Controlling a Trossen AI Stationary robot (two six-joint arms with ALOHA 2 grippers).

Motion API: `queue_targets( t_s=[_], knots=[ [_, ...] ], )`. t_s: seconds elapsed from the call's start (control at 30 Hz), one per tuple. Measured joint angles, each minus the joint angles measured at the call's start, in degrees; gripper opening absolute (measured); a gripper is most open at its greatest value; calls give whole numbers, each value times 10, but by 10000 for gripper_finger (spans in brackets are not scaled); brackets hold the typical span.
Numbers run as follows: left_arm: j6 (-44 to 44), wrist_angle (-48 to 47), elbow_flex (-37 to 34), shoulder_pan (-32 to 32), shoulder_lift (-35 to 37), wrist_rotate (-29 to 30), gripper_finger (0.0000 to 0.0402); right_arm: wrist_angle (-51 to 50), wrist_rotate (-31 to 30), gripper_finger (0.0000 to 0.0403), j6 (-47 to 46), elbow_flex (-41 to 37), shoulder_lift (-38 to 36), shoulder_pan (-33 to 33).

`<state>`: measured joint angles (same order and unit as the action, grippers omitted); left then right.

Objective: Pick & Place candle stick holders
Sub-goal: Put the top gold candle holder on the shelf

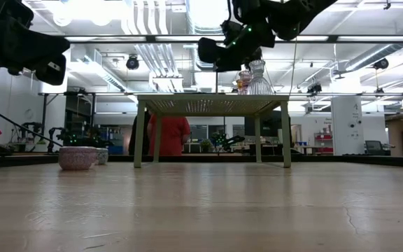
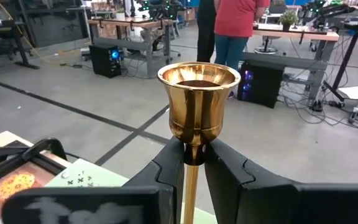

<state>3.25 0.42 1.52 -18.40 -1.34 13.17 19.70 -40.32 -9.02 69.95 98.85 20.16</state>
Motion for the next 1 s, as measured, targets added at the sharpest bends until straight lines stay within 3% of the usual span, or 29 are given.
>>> queue_targets(
  t_s=[0.57, 1.0],
  knots=[
    [0, 0, 0, 0, 0, 0, 14, 3, 32, 96, 4, 0, 0, 0],
    [0, 0, 0, 0, 0, 0, 14, 3, 34, 165, 15, 0, -1, -1]
  ],
)
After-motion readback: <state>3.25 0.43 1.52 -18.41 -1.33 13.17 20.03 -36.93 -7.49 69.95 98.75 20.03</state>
